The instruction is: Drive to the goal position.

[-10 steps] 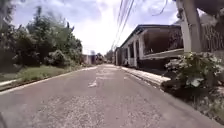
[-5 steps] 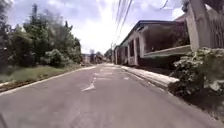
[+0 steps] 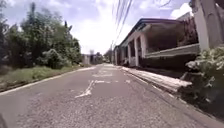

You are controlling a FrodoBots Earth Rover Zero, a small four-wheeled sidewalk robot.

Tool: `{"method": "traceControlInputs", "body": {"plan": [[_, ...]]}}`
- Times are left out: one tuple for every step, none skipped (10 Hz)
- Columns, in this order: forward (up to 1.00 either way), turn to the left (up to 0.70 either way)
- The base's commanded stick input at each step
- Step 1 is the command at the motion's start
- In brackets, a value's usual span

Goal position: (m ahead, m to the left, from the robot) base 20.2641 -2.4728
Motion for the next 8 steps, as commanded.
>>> {"method": "traceControlInputs", "body": {"plan": [[0.70,0.00],[0.70,0.00],[0.70,0.00],[0.70,0.00],[0.70,0.00],[0.70,0.00],[0.70,0.00],[0.70,0.00]]}}
